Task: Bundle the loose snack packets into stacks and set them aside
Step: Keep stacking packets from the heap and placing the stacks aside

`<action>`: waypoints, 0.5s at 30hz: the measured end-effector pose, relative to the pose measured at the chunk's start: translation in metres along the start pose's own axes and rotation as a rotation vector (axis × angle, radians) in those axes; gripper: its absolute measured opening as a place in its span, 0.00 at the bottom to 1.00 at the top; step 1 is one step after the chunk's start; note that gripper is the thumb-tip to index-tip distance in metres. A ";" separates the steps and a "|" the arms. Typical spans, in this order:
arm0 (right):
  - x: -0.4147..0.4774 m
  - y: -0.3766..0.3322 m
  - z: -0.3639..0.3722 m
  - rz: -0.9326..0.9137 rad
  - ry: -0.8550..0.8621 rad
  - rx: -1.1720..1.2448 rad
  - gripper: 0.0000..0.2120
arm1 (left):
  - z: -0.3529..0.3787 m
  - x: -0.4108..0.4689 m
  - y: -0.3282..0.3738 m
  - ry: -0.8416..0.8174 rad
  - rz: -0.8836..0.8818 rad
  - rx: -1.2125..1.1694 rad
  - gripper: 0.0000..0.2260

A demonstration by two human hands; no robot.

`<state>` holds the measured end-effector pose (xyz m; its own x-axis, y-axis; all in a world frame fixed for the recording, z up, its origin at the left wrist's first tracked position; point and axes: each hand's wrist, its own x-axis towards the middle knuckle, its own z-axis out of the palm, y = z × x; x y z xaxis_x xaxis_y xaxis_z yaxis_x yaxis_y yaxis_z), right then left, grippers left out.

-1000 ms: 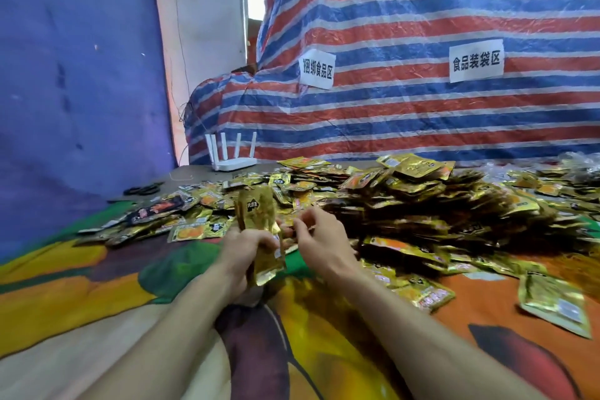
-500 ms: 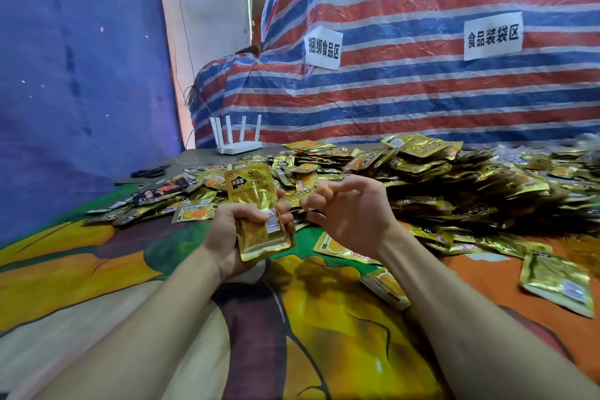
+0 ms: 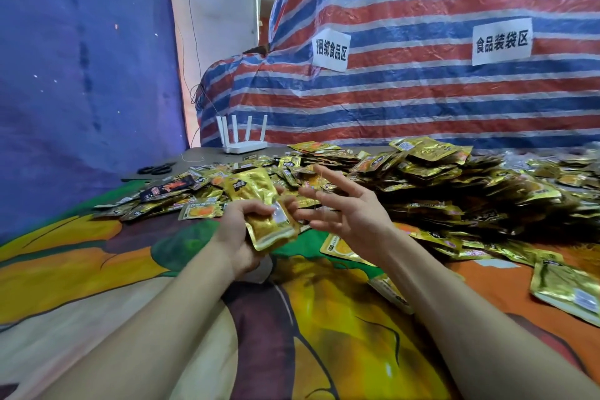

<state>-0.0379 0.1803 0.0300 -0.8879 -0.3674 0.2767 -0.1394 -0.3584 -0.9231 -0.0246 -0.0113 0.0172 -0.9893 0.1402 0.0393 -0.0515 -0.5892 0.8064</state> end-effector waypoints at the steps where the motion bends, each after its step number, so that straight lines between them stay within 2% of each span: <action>1: -0.001 0.003 -0.001 -0.011 0.033 -0.082 0.21 | -0.002 0.002 0.002 0.050 0.044 -0.055 0.14; 3: -0.002 0.009 0.002 -0.011 0.084 -0.208 0.24 | -0.007 0.003 0.004 0.108 0.108 -0.118 0.13; 6: -0.004 0.018 0.018 0.011 0.108 -0.253 0.26 | -0.009 0.004 0.005 0.148 0.152 -0.138 0.12; 10: -0.007 0.031 0.040 -0.033 0.108 -0.286 0.24 | -0.003 0.005 0.002 0.132 0.243 -0.123 0.18; 13: -0.008 0.037 0.047 -0.109 0.103 -0.311 0.25 | 0.006 0.003 -0.006 0.155 0.145 0.045 0.11; 15: -0.008 0.037 0.046 -0.154 0.151 -0.339 0.27 | 0.010 0.006 -0.013 0.202 0.158 0.147 0.05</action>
<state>-0.0159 0.1299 0.0056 -0.8963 -0.1921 0.3997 -0.3903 -0.0862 -0.9167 -0.0281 0.0050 0.0132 -0.9913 -0.1144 0.0652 0.1116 -0.4673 0.8770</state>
